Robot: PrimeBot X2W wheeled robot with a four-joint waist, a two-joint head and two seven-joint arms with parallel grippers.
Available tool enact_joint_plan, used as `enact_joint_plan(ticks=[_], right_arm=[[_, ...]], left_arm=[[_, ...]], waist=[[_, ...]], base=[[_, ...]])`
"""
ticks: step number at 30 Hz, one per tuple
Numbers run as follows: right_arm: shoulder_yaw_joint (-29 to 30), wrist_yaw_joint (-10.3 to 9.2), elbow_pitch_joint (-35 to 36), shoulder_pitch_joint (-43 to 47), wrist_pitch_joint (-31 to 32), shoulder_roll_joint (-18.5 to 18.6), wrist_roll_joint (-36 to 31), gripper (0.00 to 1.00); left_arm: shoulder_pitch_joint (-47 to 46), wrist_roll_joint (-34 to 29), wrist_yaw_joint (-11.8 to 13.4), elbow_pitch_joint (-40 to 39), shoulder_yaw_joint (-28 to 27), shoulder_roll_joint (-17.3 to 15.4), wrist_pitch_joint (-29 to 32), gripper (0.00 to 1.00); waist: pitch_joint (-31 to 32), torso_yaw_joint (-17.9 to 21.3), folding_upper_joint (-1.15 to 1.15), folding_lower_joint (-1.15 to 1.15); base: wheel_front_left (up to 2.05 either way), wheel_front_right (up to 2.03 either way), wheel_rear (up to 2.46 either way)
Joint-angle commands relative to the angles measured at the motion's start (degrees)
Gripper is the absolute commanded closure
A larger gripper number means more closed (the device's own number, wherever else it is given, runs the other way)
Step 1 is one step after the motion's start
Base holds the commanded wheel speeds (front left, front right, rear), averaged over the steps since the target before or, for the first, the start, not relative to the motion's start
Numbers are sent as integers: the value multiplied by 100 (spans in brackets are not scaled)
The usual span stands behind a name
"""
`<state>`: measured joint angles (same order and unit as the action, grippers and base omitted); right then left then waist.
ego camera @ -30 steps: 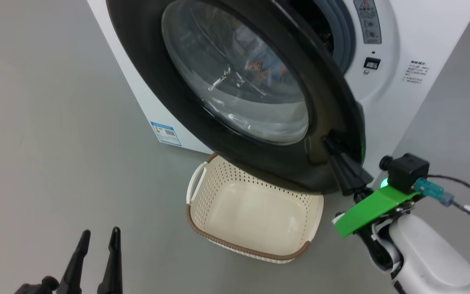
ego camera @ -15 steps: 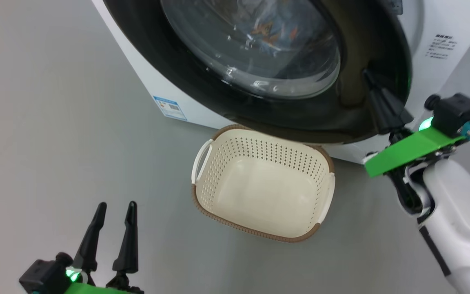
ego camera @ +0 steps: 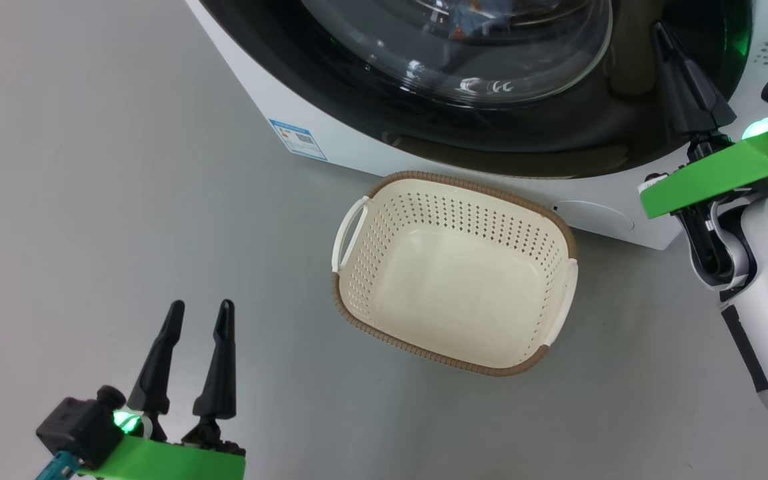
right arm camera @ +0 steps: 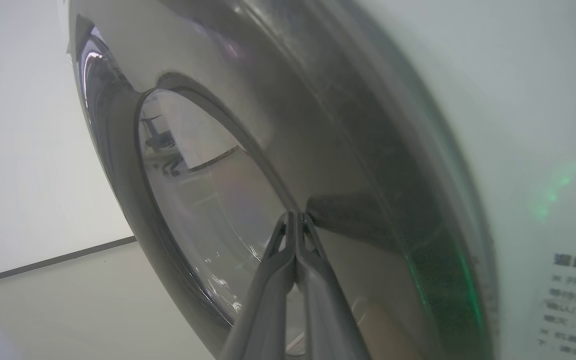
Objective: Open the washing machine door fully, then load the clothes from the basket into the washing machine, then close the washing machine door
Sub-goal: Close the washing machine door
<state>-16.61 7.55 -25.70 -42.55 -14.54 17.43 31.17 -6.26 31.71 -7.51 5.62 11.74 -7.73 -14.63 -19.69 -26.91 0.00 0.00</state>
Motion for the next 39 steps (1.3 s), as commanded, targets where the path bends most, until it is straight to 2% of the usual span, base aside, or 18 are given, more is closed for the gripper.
enact_joint_plan(ticks=[1,8,20,21,24,25,26,27,28,39], right_arm=[[17,-6,102,-158,-46,-1,-49,100],[228,-6,131,-204,-46,-85,-77,100],[-482,-6,265,463,-46,-195,120,100],[-551,-6,329,549,-46,-209,146,94],[-671,-6,447,825,-46,-232,181,58],[-720,-6,461,915,-46,-236,181,44],[-770,-6,468,1005,-46,-244,187,20],[-826,-6,463,1095,-46,-252,203,3],[-875,-6,459,1181,-46,-261,230,0],[-934,-6,519,1980,-46,-291,334,0]], left_arm=[[-181,11,2,-160,-193,-96,-37,0],[-233,10,2,-124,-185,-123,-37,0],[-137,1,2,104,-302,-197,-37,0],[-115,2,2,118,-319,-214,-37,0],[-31,-12,2,144,-382,-248,-37,0],[2,-18,2,148,-405,-259,-37,0],[37,-23,2,149,-436,-269,-37,0],[73,-26,2,157,-470,-281,-37,0],[107,-21,2,173,-498,-305,-37,0],[506,-14,2,216,-646,-469,-37,0]], waist=[[-37,-24,0,0],[-72,-10,0,0],[382,234,0,0],[443,261,0,0],[626,354,0,0],[691,383,0,0],[756,413,0,0],[825,443,0,0],[894,470,0,0],[1556,824,0,0]], base=[[0,0,0],[0,0,0],[0,0,0],[0,0,0],[0,0,0],[0,0,0],[0,0,0],[0,0,0],[0,0,0],[0,0,0]])
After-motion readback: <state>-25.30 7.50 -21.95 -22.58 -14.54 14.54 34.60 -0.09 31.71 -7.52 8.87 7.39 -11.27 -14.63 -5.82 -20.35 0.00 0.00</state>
